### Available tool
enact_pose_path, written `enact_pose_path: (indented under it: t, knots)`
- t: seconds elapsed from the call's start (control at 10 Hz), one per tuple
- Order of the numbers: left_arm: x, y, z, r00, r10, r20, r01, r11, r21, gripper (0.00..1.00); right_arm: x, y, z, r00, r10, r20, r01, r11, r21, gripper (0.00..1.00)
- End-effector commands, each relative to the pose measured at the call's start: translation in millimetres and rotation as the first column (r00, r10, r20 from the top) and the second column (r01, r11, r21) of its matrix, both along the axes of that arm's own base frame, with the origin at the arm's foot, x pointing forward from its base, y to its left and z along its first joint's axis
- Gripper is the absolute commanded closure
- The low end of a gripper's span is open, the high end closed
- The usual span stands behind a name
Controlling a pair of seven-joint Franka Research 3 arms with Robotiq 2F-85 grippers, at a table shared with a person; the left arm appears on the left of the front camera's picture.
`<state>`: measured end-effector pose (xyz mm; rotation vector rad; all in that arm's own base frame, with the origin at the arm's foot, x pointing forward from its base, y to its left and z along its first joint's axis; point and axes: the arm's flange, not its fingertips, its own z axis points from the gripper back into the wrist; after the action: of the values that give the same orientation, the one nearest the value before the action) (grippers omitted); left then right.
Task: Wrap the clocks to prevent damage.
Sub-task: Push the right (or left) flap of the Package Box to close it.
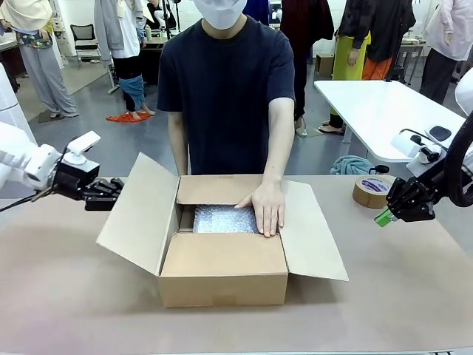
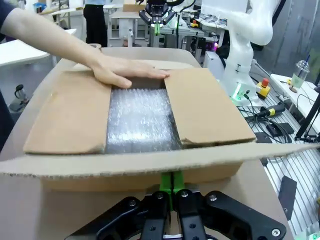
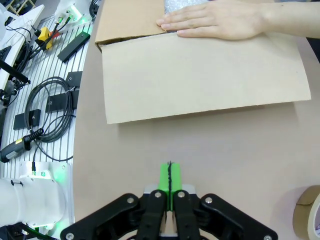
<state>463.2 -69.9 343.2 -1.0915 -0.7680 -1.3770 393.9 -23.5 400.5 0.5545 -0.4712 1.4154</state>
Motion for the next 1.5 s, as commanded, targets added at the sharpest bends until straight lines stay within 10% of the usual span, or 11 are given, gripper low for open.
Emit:
enact_pose_path:
  t: [0.0, 1.4]
  knots:
    - [18, -32, 10, 0.998, -0.046, 0.051, 0.046, 0.999, 0.0, 1.0, 0, -1, 0, 1.0, 0.013, 0.009, -0.013, 1.0, 0.022, 0.99]
    - [39, -117, -16, 0.98, -0.191, 0.055, 0.182, 0.974, 0.136, 1.0, 0, -1, 0, 1.0, 0.013, 0.009, -0.013, 1.0, 0.022, 0.99]
